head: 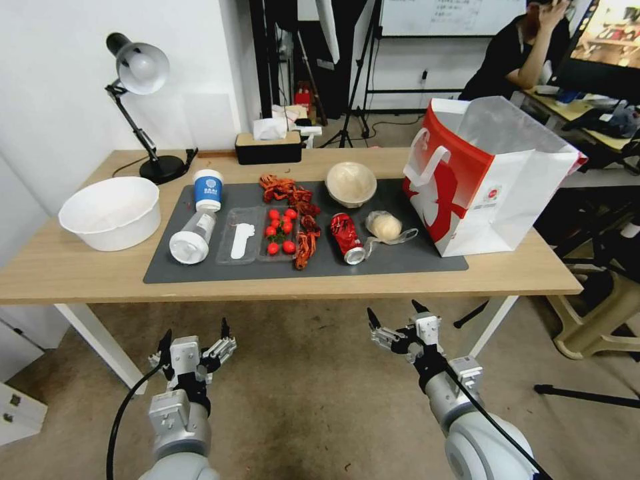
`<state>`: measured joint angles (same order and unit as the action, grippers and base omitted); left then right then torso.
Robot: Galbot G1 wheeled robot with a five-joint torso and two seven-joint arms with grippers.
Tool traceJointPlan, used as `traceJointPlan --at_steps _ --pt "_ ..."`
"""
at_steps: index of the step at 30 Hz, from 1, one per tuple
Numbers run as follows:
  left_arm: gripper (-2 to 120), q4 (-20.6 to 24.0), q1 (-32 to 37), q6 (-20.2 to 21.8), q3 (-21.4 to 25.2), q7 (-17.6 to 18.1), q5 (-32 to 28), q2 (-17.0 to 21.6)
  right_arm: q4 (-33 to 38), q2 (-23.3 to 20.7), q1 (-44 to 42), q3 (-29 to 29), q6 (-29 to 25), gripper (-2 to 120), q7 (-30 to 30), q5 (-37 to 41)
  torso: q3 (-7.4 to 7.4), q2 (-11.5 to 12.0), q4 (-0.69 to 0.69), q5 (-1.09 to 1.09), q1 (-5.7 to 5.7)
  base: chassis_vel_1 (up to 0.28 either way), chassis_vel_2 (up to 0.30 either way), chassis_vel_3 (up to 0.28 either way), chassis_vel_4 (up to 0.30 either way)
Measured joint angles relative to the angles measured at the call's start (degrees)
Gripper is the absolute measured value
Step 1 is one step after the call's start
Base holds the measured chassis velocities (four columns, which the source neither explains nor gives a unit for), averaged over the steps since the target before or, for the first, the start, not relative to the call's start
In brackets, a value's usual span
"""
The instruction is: Pick up the trash from the table and place it into the takeout bag.
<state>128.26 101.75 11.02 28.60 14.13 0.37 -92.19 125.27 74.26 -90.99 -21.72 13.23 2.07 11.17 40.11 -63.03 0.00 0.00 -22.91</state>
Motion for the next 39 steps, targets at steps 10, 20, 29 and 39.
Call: traceJointPlan --at_steps 10,20,29,39 --pt "100 -0.5 -0.6 -0.2 0.2 -0.1 -1.1 0.1 -2.7 -2.9 10.2 -0.6 -11.0 100 0.2 1.9 0.0 0.0 -0.02 0.0 0.0 0.0 0.0 0.0 0.0" --pt "100 -1.3 -2.3 0.0 -0.6 -1.0 -1.7 0.8 -16.4 -8.8 25.7 2.7 -9.7 100 -1.1 14.9 0.01 0.0 0.0 0.0 -0.01 0.0 0.0 0.0 0.0" --pt "100 -1.4 -2.7 0.3 -0.2 -1.1 -2.5 1.5 -23.8 -10.0 34.8 6.9 -5.1 100 1.3 17.6 0.01 0.0 0.0 0.0 -0.01 0.0 0.0 0.0 0.0" --pt "100 -1.0 -2.6 0.3 0.6 -1.1 -2.9 1.7 -27.1 -8.4 40.1 11.2 2.0 100 8.4 16.6 0.0 0.0 -0.01 0.0 -0.01 0.0 0.0 0.0 0.0"
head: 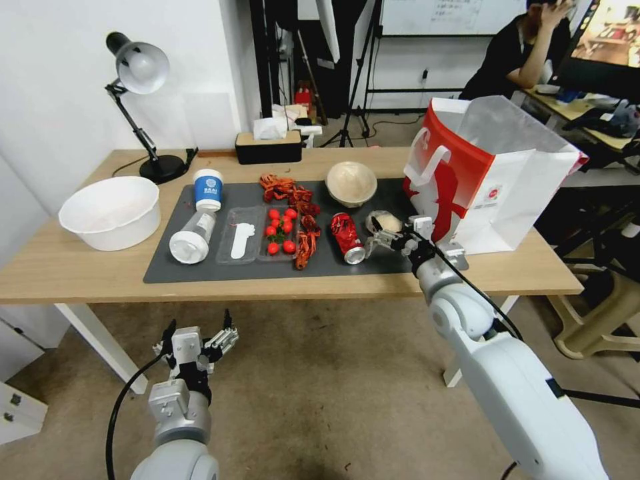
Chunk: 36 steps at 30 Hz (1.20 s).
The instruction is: Pick up the trash from the table and place it into the takeout bag.
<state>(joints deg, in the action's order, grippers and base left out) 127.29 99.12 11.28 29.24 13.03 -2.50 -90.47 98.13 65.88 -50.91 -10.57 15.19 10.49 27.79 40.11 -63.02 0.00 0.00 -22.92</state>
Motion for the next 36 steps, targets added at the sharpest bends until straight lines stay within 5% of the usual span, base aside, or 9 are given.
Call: traceJointPlan --at_steps 16,30,36 --pt "100 0.3 0.2 0.0 0.5 0.0 -0.3 0.2 -7.5 2.0 4.9 3.2 3.3 93 2.0 0.8 0.0 0.0 0.0 0.0 0.0 0.0 0.0 0.0 0.0" --pt "100 0.2 0.0 -0.1 0.8 0.2 -0.4 0.2 -9.1 2.6 5.0 3.5 3.3 44 0.9 2.5 0.0 0.0 -0.01 -0.01 0.0 0.0 0.0 0.0 0.0" --pt "100 0.0 -0.1 -0.2 0.5 0.2 -0.4 0.2 -4.9 1.5 3.3 2.1 -2.2 19 -1.4 -0.8 0.0 0.0 0.0 -0.01 0.0 0.0 0.0 0.0 0.0"
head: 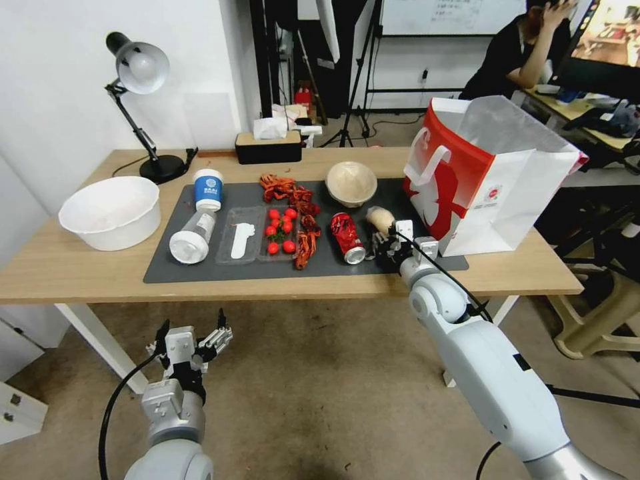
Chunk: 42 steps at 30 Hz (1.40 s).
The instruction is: Pick up the trash from the table and place it into the takeout bag.
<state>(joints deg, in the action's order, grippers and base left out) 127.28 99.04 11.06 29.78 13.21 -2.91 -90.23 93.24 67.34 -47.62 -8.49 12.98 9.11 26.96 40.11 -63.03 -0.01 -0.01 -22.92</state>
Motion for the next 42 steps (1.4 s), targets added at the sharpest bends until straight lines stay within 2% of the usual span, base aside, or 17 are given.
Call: traceJointPlan --at_steps 1,2,5,11,13,18,25,28,31,32,35,36,39,42 --pt "100 0.1 0.0 0.0 -0.1 0.0 0.0 0.0 2.0 -0.5 -0.7 -0.5 -1.3 14 -0.8 -0.8 0.0 0.0 0.0 0.01 0.0 0.0 0.0 0.0 0.0" --pt "100 0.1 0.0 0.0 -0.1 0.0 0.0 0.0 2.0 -0.5 -0.7 -0.5 -1.3 14 -0.8 -0.8 0.0 0.0 0.0 0.01 0.0 0.0 0.0 0.0 0.0" --pt "100 0.6 0.2 0.0 -0.1 0.0 0.0 0.1 8.1 -2.7 -2.4 -2.0 -3.7 6 -2.4 -1.7 -0.01 0.0 0.01 0.02 0.0 0.0 0.0 0.0 0.0" --pt "100 1.4 0.6 0.0 0.2 0.0 0.0 0.2 16.0 -6.6 -2.0 -3.8 -4.8 5 -1.9 -1.0 -0.01 0.0 0.02 0.0 0.0 0.0 0.0 0.0 0.0" --pt "100 1.6 0.9 0.0 0.2 0.1 0.1 0.2 18.8 -8.7 0.8 -4.4 -4.3 5 0.7 0.9 -0.01 0.0 0.01 0.01 0.01 0.0 0.0 0.0 0.0" --pt "100 2.0 1.2 -0.1 0.2 0.1 0.2 0.1 18.6 -10.5 6.0 -4.9 -2.1 5 6.1 4.4 -0.01 0.0 0.0 0.02 0.01 0.0 0.0 0.0 0.0" --pt "100 2.8 2.2 -0.3 0.6 0.1 0.3 0.0 12.2 -13.0 14.2 -6.8 1.7 5 15.9 10.5 0.0 0.0 0.0 0.02 0.01 0.0 0.0 0.0 0.0" --pt "100 3.0 2.3 -0.3 0.7 0.1 0.3 0.0 11.2 -13.7 14.8 -7.1 2.9 5 17.0 11.4 0.0 0.0 0.02 0.0 0.01 0.0 0.0 0.0 0.0" --pt "100 3.1 2.3 -0.3 0.6 0.2 0.3 -0.1 10.5 -13.8 15.0 -7.3 3.4 20 17.4 12.2 0.0 0.0 0.01 0.0 0.01 0.0 0.0 0.0 0.0" --pt "100 3.1 2.3 -0.3 0.6 0.2 0.3 -0.1 10.5 -13.8 15.0 -7.3 3.4 20 17.4 12.2 0.0 0.0 0.01 0.0 0.01 0.0 0.0 0.0 0.0" --pt "100 3.1 2.3 -0.2 0.4 0.2 0.4 -0.1 10.1 -13.6 14.8 -7.4 3.4 33 17.5 12.3 0.0 0.0 0.0 0.0 0.01 0.0 0.0 0.0 0.0" --pt "100 3.1 2.3 -0.2 0.4 0.2 0.4 -0.1 10.1 -13.6 14.8 -7.4 3.4 33 17.5 12.3 0.0 0.0 0.0 0.0 0.01 0.0 0.0 0.0 0.0" --pt "100 3.2 2.3 -0.1 0.3 0.2 0.4 -0.1 10.0 -13.7 14.5 -7.4 3.5 48 17.4 12.1 0.0 0.0 0.01 0.01 0.01 0.0 0.0 0.0 0.0" --pt "100 3.4 2.4 -0.1 0.4 0.2 0.5 -0.1 9.9 -13.7 14.4 -7.5 3.6 54 17.3 11.9 0.0 0.0 0.01 0.01 0.01 0.0 0.0 0.0 0.0"
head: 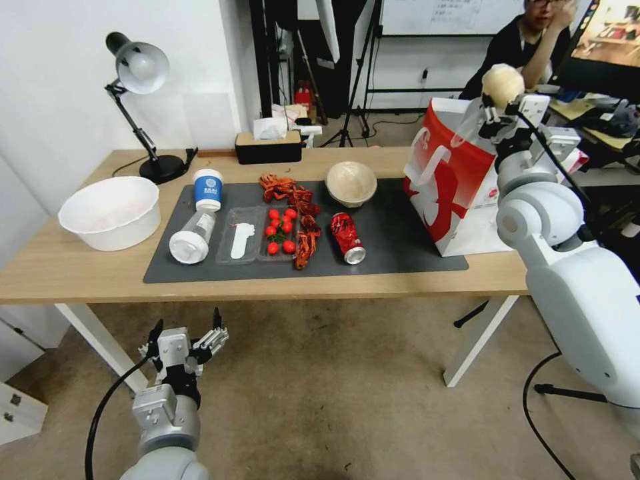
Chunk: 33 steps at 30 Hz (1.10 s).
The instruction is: Pick up the trash from the table and place it into the takeout bag.
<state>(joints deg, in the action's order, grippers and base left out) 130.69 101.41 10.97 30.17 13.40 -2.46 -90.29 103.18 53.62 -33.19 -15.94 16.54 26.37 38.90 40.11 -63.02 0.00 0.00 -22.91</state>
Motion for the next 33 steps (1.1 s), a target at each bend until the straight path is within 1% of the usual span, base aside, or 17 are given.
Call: traceJointPlan --at_steps 1,2,3,5,6,9,10,12,19,24,25,28,29,32,33 --pt "100 0.1 0.1 0.0 0.0 0.0 0.0 0.0 0.0 0.0 -0.1 0.0 0.1 59 0.0 -0.1 0.0 0.0 0.0 0.01 0.0 0.0 0.0 0.0 0.0" --pt "100 0.1 0.1 0.0 0.0 0.0 0.0 0.0 0.0 0.0 -0.1 0.0 0.1 59 0.0 -0.1 0.0 0.0 0.0 0.01 0.0 0.0 0.0 0.0 0.0" --pt "100 0.1 0.1 0.0 0.1 -0.1 0.0 0.0 0.0 -0.1 -0.2 0.0 0.4 68 -0.1 -0.6 0.0 0.0 0.0 0.0 0.0 0.0 0.0 0.0 0.0" --pt "100 0.2 0.3 0.0 0.0 -0.1 0.0 0.0 -0.1 -0.1 -0.5 0.0 1.0 77 -0.1 -1.3 0.0 0.0 0.0 0.0 0.0 0.0 0.0 0.0 0.0" --pt "100 0.2 0.3 0.0 0.0 -0.1 0.0 0.0 -0.1 -0.1 -0.5 0.0 1.0 77 -0.1 -1.3 0.0 0.0 0.0 0.0 0.0 0.0 0.0 0.0 0.0" --pt "100 0.3 0.5 0.0 -0.1 -0.1 0.1 -0.1 -0.3 0.0 -0.8 0.0 1.2 92 -0.3 -1.9 0.0 0.0 0.0 0.0 -0.01 0.0 0.0 0.0 0.0" --pt "100 0.3 0.5 0.0 -0.1 -0.1 0.1 -0.1 -0.3 0.0 -0.8 0.0 1.2 92 -0.3 -1.9 0.0 0.0 0.0 0.0 -0.01 0.0 0.0 0.0 0.0" --pt "100 0.3 0.5 0.0 -0.1 -0.1 0.1 -0.1 -0.3 0.0 -0.9 0.0 1.2 99 -0.5 -2.0 0.0 0.0 0.0 0.0 0.0 0.0 0.0 0.0 0.0" --pt "100 0.4 0.6 0.0 -0.1 -0.1 0.1 -0.1 0.7 -0.2 -1.5 -0.1 0.0 100 -1.7 -1.6 0.0 0.0 0.0 0.0 -0.01 0.0 0.0 0.0 0.0" --pt "100 0.8 0.6 0.0 0.2 -0.3 0.1 0.0 6.1 -0.9 -3.4 -0.2 -2.1 100 -5.0 4.4 0.0 0.0 0.0 0.01 0.0 0.0 0.0 0.0 0.0" --pt "100 0.8 0.6 0.0 0.2 -0.3 0.1 0.0 6.1 -0.9 -3.4 -0.2 -2.1 100 -5.0 4.4 0.0 0.0 0.0 0.01 0.0 0.0 0.0 0.0 0.0" --pt "100 1.0 0.8 0.0 0.3 -0.3 0.1 0.0 9.9 -1.6 -5.5 -0.3 -3.3 100 -8.1 6.3 -0.01 0.0 -0.01 0.01 0.0 0.0 0.0 0.0 0.0" --pt "100 1.0 0.8 0.0 0.3 -0.3 0.1 0.0 9.9 -1.6 -5.5 -0.3 -3.3 100 -8.1 6.3 -0.01 0.0 -0.01 0.01 0.0 0.0 0.0 0.0 0.0" --pt "100 1.0 1.0 0.0 0.3 -0.4 0.1 0.0 13.8 -2.6 -9.8 -0.4 -6.8 100 -10.2 6.5 -0.01 0.0 -0.01 0.01 0.0 0.0 0.0 0.0 0.0" --pt "100 1.0 1.0 0.0 0.3 -0.4 0.1 0.0 13.8 -2.6 -9.8 -0.4 -6.8 100 -10.2 6.5 -0.01 0.0 -0.01 0.01 0.0 0.0 0.0 0.0 0.0"
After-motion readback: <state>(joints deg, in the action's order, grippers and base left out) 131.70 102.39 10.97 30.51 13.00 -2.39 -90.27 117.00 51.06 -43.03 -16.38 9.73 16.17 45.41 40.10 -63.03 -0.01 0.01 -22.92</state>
